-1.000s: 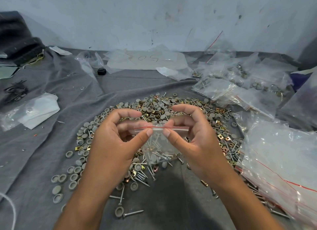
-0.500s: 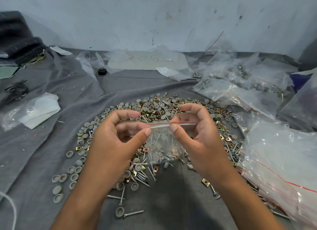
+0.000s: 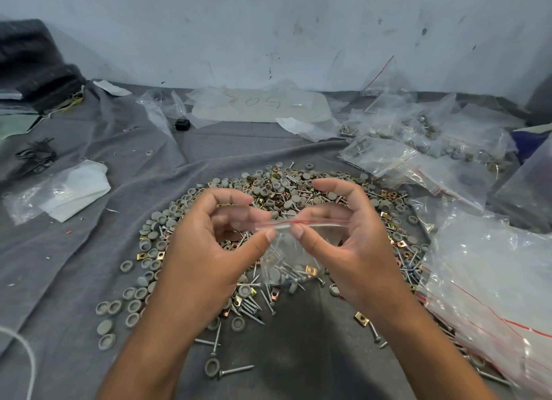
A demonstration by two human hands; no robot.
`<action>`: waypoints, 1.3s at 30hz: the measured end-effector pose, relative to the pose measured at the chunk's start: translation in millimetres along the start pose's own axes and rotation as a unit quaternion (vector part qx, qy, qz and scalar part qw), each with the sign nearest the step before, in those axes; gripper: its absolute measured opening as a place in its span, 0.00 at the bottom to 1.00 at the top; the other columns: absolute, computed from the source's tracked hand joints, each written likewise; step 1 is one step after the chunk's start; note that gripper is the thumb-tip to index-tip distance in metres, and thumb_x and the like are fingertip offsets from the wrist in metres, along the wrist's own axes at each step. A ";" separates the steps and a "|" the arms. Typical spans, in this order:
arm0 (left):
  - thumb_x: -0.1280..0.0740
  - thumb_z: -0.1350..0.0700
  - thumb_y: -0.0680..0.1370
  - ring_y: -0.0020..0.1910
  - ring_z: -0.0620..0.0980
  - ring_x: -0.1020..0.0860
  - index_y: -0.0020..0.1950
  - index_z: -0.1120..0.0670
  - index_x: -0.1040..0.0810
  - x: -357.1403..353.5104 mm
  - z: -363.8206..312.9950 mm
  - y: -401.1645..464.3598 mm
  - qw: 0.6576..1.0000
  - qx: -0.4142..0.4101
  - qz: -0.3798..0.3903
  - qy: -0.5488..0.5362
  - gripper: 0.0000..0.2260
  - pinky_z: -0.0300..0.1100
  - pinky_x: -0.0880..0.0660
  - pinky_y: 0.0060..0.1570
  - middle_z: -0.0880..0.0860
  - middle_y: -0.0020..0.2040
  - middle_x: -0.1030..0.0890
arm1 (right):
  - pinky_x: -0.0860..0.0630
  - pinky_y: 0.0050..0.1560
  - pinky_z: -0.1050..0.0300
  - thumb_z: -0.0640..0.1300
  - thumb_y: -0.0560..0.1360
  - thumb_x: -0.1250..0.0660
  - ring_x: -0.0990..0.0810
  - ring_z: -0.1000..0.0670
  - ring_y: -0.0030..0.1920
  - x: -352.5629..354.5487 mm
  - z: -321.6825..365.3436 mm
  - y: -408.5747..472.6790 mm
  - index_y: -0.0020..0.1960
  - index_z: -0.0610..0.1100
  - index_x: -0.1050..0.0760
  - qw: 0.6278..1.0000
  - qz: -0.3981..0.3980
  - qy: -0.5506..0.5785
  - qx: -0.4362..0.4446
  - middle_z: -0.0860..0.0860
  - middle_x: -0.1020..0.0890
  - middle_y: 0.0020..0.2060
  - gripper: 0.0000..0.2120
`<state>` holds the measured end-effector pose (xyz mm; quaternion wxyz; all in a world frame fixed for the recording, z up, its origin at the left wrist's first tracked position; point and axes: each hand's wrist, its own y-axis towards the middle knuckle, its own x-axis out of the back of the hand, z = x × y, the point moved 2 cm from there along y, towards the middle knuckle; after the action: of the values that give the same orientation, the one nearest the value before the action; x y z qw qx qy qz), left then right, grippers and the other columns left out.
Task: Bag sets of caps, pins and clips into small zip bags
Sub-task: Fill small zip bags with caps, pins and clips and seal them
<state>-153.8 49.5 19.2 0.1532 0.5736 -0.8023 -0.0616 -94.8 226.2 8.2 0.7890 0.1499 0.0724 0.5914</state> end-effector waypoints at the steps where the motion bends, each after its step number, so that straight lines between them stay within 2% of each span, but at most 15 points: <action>1: 0.21 0.52 0.68 0.48 0.49 0.16 0.55 0.49 0.25 -1.1 -0.7 -0.4 1.000 -0.003 0.001 0.001 0.20 0.56 0.21 0.53 0.50 0.47 0.14 | 0.18 0.47 0.59 0.48 0.72 0.23 0.15 0.50 0.53 -0.5 -0.1 -0.2 0.64 0.57 0.29 1.000 0.002 -0.005 0.002 0.51 0.14 0.49 0.24; 4: 0.24 0.46 0.67 0.47 0.49 0.16 0.55 0.46 0.25 -3.8 -2.4 -1.8 1.000 -0.014 0.001 0.008 0.19 0.61 0.22 0.54 0.49 0.45 0.14 | 0.19 0.45 0.61 0.45 0.72 0.23 0.14 0.52 0.52 -1.6 0.7 -0.5 0.62 0.58 0.28 1.000 0.007 -0.012 0.011 0.52 0.14 0.48 0.24; 9: 0.26 0.47 0.69 0.44 0.48 0.17 0.51 0.44 0.25 -6.2 -1.9 -2.3 0.999 -0.029 0.001 0.029 0.15 0.58 0.21 0.50 0.49 0.43 0.15 | 0.19 0.47 0.60 0.48 0.72 0.23 0.14 0.52 0.51 -0.9 0.7 -1.5 0.60 0.60 0.28 0.999 0.009 -0.029 0.017 0.54 0.14 0.47 0.21; 12: 0.27 0.47 0.70 0.45 0.49 0.17 0.48 0.44 0.26 -6.6 -1.9 -2.6 0.998 -0.038 0.010 0.049 0.11 0.57 0.20 0.49 0.48 0.44 0.15 | 0.18 0.46 0.60 0.47 0.72 0.22 0.15 0.53 0.51 0.5 -1.3 -1.2 0.61 0.58 0.28 0.999 0.014 -0.030 0.016 0.54 0.14 0.47 0.23; 15: 0.26 0.48 0.71 0.45 0.49 0.17 0.47 0.44 0.26 -3.1 1.0 -1.4 0.999 -0.031 0.003 0.045 0.11 0.58 0.21 0.48 0.49 0.45 0.16 | 0.19 0.49 0.56 0.48 0.73 0.23 0.15 0.51 0.52 6.5 -2.4 0.6 0.63 0.60 0.29 0.999 0.019 -0.043 0.020 0.54 0.14 0.50 0.23; 19: 0.27 0.52 0.72 0.48 0.48 0.19 0.51 0.43 0.26 0.6 3.4 -0.4 0.999 -0.031 0.000 0.036 0.12 0.57 0.22 0.52 0.47 0.46 0.16 | 0.22 0.43 0.58 0.52 0.72 0.25 0.18 0.54 0.42 17.1 -2.8 3.2 0.62 0.61 0.29 0.998 -0.004 -0.053 0.023 0.52 0.14 0.48 0.22; 24: 0.26 0.47 0.69 0.53 0.51 0.18 0.56 0.43 0.25 -3.3 2.5 -1.8 0.998 -0.046 0.011 0.032 0.18 0.51 0.24 0.52 0.47 0.50 0.16 | 0.21 0.38 0.59 0.47 0.73 0.25 0.18 0.52 0.40 17.9 -4.4 2.0 0.61 0.60 0.28 0.998 -0.008 -0.050 0.029 0.52 0.14 0.47 0.21; 26: 0.26 0.47 0.69 0.52 0.51 0.18 0.57 0.42 0.25 -4.3 2.1 -2.1 0.998 -0.051 0.011 0.036 0.19 0.45 0.26 0.50 0.47 0.50 0.16 | 0.19 0.38 0.53 0.49 0.73 0.26 0.18 0.50 0.41 18.0 -5.0 1.8 0.60 0.61 0.28 0.998 -0.006 -0.055 0.028 0.53 0.14 0.48 0.19; 28: 0.26 0.47 0.69 0.50 0.50 0.18 0.58 0.41 0.26 -5.4 1.5 -2.6 0.998 -0.053 0.010 0.046 0.19 0.45 0.25 0.49 0.46 0.49 0.16 | 0.19 0.42 0.48 0.50 0.73 0.26 0.18 0.47 0.43 18.0 -5.6 1.3 0.59 0.62 0.28 0.998 -0.003 -0.060 0.028 0.54 0.14 0.49 0.18; 31: 0.26 0.48 0.71 0.47 0.50 0.17 0.57 0.41 0.26 -6.9 0.6 -3.1 0.997 -0.055 0.006 0.056 0.17 0.51 0.21 0.46 0.47 0.47 0.16 | 0.22 0.44 0.50 0.49 0.74 0.27 0.18 0.51 0.43 17.1 -5.9 0.7 0.60 0.60 0.28 0.998 -0.001 -0.060 0.033 0.53 0.14 0.48 0.19; 35: 0.27 0.52 0.72 0.45 0.49 0.18 0.57 0.42 0.26 -7.4 -0.7 -3.2 0.997 -0.049 0.006 0.054 0.16 0.47 0.23 0.45 0.47 0.45 0.16 | 0.25 0.44 0.50 0.49 0.73 0.27 0.20 0.54 0.42 16.1 -5.3 0.0 0.61 0.58 0.29 0.998 0.000 -0.055 0.034 0.52 0.15 0.47 0.19; 39: 0.26 0.52 0.71 0.45 0.49 0.17 0.55 0.42 0.26 -7.2 0.1 -3.6 0.999 -0.033 0.014 0.039 0.16 0.50 0.21 0.44 0.48 0.45 0.16 | 0.25 0.45 0.49 0.45 0.74 0.26 0.20 0.55 0.42 15.8 -3.5 -1.5 0.62 0.58 0.29 0.997 0.001 -0.063 0.037 0.53 0.15 0.46 0.21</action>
<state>-148.4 55.1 16.8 0.2038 0.5589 -0.8013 -0.0637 -89.8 241.4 5.4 0.7851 0.2164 0.0439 0.5786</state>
